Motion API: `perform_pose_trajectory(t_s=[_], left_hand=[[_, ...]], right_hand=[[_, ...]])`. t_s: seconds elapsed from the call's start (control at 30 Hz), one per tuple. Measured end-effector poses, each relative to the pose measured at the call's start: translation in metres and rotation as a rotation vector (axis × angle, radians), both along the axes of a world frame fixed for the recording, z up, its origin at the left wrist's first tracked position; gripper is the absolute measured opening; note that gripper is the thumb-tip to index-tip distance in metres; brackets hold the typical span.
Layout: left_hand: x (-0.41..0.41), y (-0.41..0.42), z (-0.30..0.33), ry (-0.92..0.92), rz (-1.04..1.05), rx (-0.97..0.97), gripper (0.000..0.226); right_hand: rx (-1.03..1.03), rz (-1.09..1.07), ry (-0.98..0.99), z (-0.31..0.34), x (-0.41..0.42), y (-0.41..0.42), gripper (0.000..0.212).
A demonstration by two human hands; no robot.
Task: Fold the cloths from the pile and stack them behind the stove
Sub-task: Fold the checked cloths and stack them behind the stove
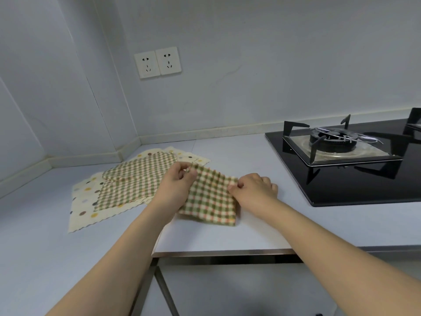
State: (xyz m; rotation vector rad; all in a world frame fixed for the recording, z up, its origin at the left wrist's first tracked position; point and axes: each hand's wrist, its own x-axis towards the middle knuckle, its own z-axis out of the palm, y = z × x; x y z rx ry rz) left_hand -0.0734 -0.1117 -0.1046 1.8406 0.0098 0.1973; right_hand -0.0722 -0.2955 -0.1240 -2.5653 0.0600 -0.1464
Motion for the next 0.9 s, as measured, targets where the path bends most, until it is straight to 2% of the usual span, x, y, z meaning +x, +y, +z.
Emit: perform_pose_trajectory(t_s=[0.03, 0.1, 0.13, 0.2, 0.3, 0.4, 0.53, 0.6, 0.7, 0.8, 0.9], left_hand=[[0.001, 0.002, 0.000, -0.003, 0.002, -0.044, 0.025], [0.002, 0.005, -0.001, 0.050, -0.002, -0.135, 0.035], [0.001, 0.005, 0.000, 0.102, -0.009, -0.176, 0.035], [0.000, 0.003, 0.000, 0.194, -0.035, -0.192, 0.035], [0.001, -0.001, 0.000, 0.208, -0.011, -0.158, 0.036], [0.004, -0.004, -0.006, 0.156, 0.045, -0.121, 0.036], [0.002, -0.009, -0.012, 0.069, 0.082, -0.022, 0.030], [0.000, -0.014, -0.012, 0.028, 0.092, 0.005, 0.034], [0.000, -0.017, -0.014, -0.029, 0.093, 0.069, 0.023], [0.003, -0.013, -0.018, -0.026, 0.085, 0.043, 0.016], [0.005, -0.009, -0.020, -0.012, 0.085, -0.019, 0.018]], right_hand=[[0.215, 0.010, -0.007, 0.000, 0.004, 0.002, 0.025], [0.803, 0.056, -0.038, 0.001, 0.007, 0.005, 0.011], [1.009, 0.069, -0.034, 0.003, 0.007, 0.007, 0.008], [1.169, 0.099, -0.010, 0.001, 0.006, 0.011, 0.014], [1.168, 0.087, -0.049, -0.002, 0.006, 0.016, 0.022], [1.178, 0.021, -0.087, -0.001, 0.004, 0.017, 0.016], [0.942, 0.024, -0.200, -0.003, 0.003, 0.018, 0.019], [0.918, 0.006, -0.217, -0.005, 0.006, 0.017, 0.017], [0.910, -0.002, -0.205, -0.007, 0.009, 0.015, 0.016], [0.889, 0.023, -0.196, -0.008, 0.010, 0.015, 0.016], [0.901, 0.015, -0.189, -0.011, 0.012, 0.015, 0.016]])
